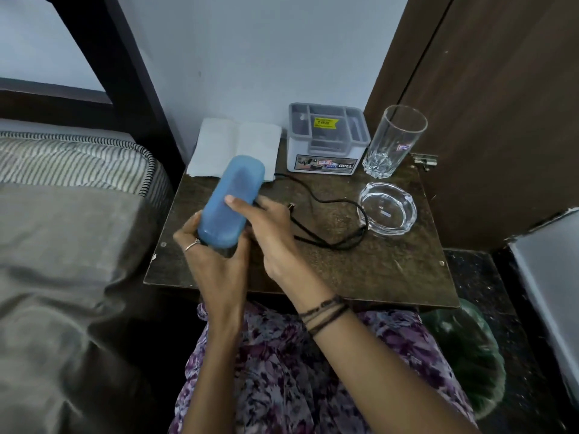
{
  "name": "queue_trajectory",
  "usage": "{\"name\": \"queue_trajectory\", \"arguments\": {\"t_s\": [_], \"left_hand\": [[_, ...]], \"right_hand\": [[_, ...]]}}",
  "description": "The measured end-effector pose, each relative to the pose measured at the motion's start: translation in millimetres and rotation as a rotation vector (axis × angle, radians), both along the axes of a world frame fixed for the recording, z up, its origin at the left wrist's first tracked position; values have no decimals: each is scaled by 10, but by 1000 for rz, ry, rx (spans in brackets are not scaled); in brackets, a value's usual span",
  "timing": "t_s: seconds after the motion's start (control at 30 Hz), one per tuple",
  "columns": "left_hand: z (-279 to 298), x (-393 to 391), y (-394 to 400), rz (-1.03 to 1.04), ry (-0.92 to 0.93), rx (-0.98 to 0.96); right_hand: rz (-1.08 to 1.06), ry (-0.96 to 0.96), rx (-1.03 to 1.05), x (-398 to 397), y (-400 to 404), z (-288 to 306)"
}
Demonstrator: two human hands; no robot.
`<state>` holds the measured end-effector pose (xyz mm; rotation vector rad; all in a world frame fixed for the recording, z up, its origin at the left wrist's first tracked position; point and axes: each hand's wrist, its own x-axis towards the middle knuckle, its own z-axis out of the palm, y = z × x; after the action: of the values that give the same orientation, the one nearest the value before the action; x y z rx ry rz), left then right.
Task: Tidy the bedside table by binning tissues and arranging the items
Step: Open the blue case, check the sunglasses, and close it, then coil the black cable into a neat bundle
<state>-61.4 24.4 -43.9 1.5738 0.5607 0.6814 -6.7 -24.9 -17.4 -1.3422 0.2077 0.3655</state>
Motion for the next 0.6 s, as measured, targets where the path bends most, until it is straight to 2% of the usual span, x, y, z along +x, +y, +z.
{"name": "queue_trajectory", "arguments": {"t_s": [0.23,0.37,0.6], "left_hand": [[-167,54,230,110,112,67],[-221,54,312,117,169,87],[-283,53,337,107,257,191]], "right_hand": [[70,-50,-203,164,307,-211],[106,-135,-339,134,346,-265],[145,-201,-453,71,301,-205]]}}
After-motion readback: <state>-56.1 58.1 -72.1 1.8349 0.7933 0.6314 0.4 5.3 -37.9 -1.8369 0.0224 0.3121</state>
